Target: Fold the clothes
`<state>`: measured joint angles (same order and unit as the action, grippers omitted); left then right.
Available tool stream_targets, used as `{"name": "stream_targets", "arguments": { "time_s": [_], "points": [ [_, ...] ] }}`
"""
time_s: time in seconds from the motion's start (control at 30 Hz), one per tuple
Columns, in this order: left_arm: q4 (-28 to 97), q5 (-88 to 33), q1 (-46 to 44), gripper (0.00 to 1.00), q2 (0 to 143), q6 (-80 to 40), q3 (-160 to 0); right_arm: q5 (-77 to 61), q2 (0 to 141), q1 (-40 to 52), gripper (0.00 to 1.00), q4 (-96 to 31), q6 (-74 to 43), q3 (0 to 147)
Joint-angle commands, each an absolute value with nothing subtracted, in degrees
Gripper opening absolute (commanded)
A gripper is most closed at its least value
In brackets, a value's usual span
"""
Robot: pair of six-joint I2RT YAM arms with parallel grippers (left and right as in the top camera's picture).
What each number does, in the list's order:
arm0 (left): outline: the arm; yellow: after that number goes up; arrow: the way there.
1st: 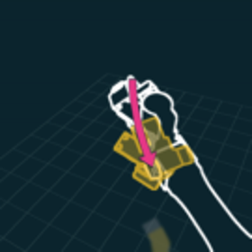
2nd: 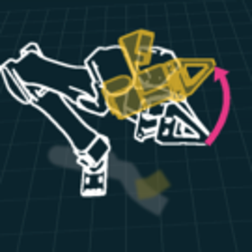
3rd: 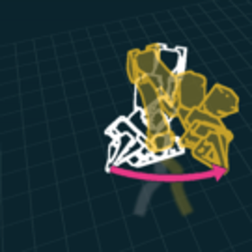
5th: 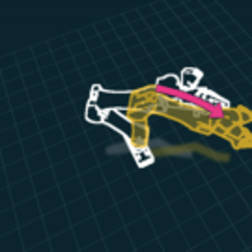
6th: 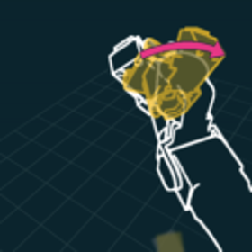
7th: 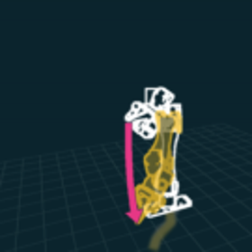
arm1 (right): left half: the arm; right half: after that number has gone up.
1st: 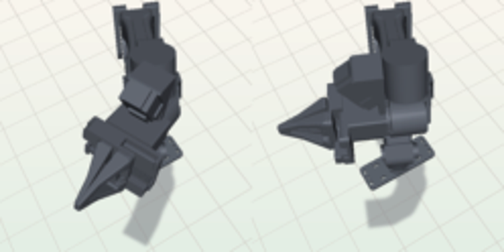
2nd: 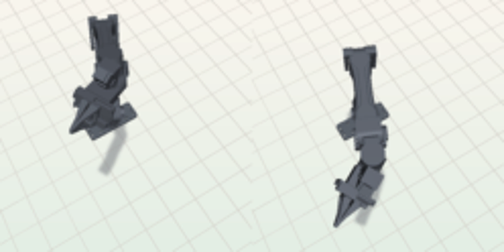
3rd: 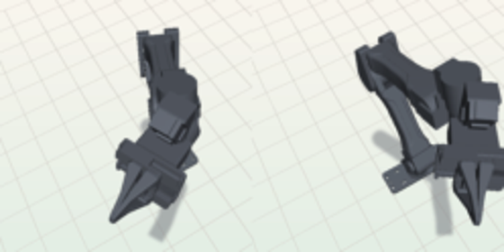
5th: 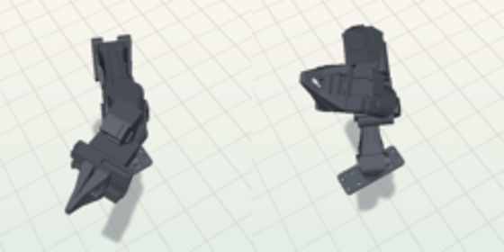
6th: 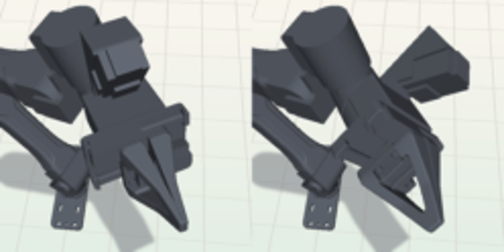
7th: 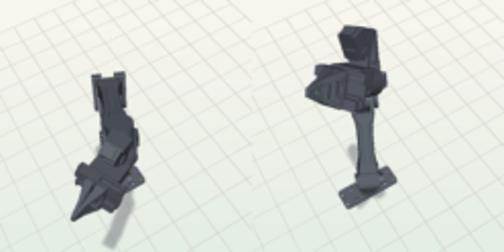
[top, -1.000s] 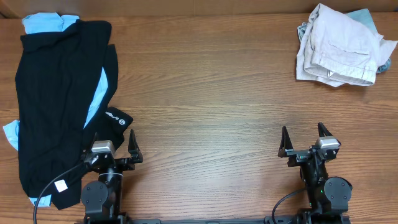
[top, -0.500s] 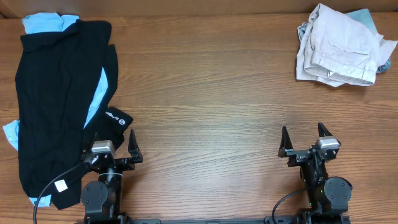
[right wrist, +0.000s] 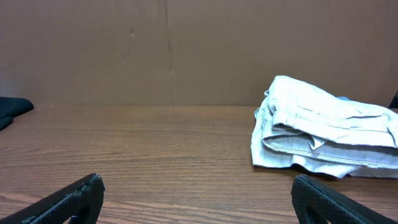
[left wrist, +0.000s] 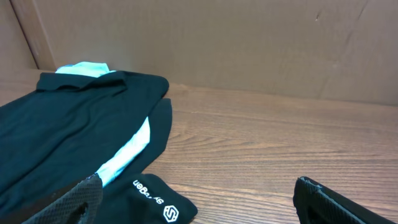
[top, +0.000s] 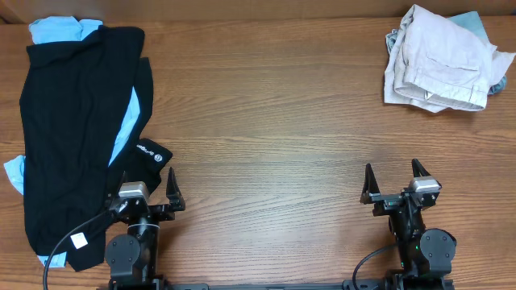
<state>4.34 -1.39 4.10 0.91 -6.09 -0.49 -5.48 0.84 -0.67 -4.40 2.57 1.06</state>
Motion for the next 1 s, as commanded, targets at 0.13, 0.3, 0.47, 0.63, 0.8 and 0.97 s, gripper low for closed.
{"name": "stream_targets", "arguments": {
  "time_s": [0.13, 0.3, 0.47, 0.63, 0.8, 0.97],
  "points": [
    [4.4, -0.9, 3.8, 1.00, 0.3, -6.9, -0.3, -4.7, 0.2, -0.4, 1.00, -4.3, 2.5, 0.4],
    [4.4, -0.9, 3.8, 1.00, 0.3, -6.9, -0.3, -4.7, 0.2, -0.4, 1.00, -4.3, 2.5, 0.4],
    [4.4, -0.9, 3.8, 1.00, 0.3, -6.9, -0.3, 4.9, 0.2, -0.4, 1.00, -4.3, 9.9, 0.5],
    [4.3, -0.8, 3.8, 1.00, 0.3, -6.4, -0.3, 5.1, 0.2, -0.4, 1.00, -4.3, 9.9, 0.5],
    [4.4, -1.1, 3.7, 1.00, 0.3, -6.5, -0.3, 4.3, 0.2, -0.4, 1.00, -4.3, 9.9, 0.5],
    [4.3, -1.6, 3.7, 1.00, 0.3, -6.5, -0.3, 3.7, 0.2, -0.4, 1.00, -2.0, 9.9, 0.5]
  ]
}}
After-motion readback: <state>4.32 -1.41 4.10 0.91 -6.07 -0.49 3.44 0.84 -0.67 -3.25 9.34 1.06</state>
